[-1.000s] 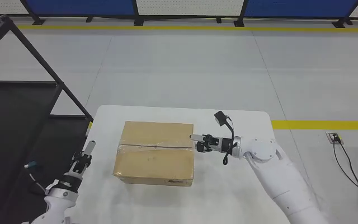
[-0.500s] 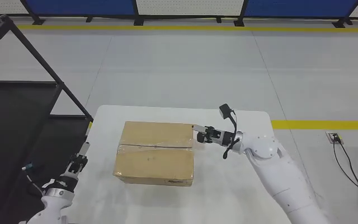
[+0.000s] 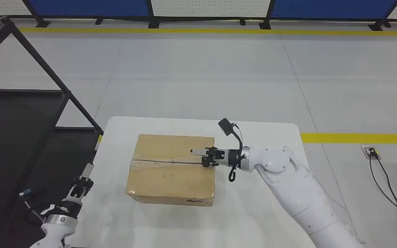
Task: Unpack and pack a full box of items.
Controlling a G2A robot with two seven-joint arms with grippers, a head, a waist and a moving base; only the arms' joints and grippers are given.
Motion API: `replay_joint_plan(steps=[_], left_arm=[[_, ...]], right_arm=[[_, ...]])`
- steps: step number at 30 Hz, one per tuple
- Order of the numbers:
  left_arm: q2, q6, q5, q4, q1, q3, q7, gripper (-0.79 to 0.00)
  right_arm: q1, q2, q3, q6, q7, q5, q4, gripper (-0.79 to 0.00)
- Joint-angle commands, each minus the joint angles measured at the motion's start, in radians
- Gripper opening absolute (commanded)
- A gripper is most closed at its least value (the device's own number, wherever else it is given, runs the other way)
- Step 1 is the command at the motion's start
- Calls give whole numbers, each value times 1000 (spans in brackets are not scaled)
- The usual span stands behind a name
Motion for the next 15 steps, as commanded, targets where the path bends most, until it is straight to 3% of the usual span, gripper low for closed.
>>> replay_joint_plan(steps=[1, 9, 15], left_arm=[[1, -2, -2, 11, -1, 1, -4, 0], [6, 26, 72, 81, -33, 42, -2, 0], [6, 101, 118, 186, -111, 110, 9, 0]], right_arm=[[23, -14, -27, -5, -1, 16, 40, 0], [92, -72, -121, -13, -32, 50, 148, 0], [147, -124, -182, -6, -51, 90, 230, 0]])
